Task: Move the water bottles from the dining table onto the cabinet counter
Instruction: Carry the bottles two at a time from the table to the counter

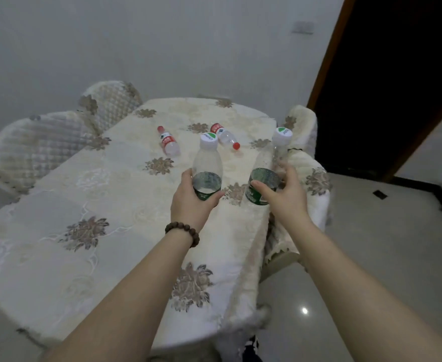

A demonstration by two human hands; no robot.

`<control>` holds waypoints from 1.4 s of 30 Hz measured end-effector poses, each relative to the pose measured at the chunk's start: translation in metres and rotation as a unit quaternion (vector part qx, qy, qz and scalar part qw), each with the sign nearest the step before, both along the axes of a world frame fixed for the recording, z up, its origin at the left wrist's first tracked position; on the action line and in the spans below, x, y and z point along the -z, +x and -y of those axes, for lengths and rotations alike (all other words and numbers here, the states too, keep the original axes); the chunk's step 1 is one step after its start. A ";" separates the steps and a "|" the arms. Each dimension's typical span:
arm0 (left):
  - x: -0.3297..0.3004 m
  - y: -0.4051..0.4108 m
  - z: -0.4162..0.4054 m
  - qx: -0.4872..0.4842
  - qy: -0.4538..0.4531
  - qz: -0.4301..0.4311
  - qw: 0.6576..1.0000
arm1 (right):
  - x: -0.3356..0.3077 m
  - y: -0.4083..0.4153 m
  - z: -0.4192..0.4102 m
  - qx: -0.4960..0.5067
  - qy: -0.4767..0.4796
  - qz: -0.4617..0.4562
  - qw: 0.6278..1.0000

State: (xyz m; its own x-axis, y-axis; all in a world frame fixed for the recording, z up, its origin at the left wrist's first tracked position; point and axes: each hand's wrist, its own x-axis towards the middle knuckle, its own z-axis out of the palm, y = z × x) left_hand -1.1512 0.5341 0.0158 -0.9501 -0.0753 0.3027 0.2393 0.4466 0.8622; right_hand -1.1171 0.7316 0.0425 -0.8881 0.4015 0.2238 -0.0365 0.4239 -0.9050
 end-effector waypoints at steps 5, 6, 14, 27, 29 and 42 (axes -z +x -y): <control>-0.002 0.041 -0.067 0.111 0.009 0.007 0.994 | -0.002 0.080 -0.058 0.105 -0.003 0.009 0.994; -0.003 0.049 -0.082 0.132 0.011 0.006 0.991 | -0.003 0.096 -0.070 0.127 -0.003 0.005 0.992; -0.009 0.123 -0.197 0.277 -0.011 0.010 0.961 | -0.004 0.228 -0.153 0.286 -0.024 0.010 0.958; 0.003 0.386 -0.393 0.542 -0.009 0.045 0.839 | 0.015 0.559 -0.247 0.530 -0.036 0.029 0.847; 0.006 0.441 -0.419 0.580 -0.015 0.044 0.813 | 0.017 0.622 -0.253 0.570 -0.038 0.019 0.821; 0.019 0.804 -0.490 0.793 -0.022 0.067 0.605 | 0.034 0.966 -0.202 0.787 -0.039 0.016 0.615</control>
State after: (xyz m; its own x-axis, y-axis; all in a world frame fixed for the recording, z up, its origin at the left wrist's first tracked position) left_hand -0.3467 1.0244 -0.0034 0.1671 0.9688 0.1833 0.3270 -0.2298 0.9166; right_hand -0.1510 0.9336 0.0087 0.6116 0.7785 0.1412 0.3813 -0.1337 -0.9147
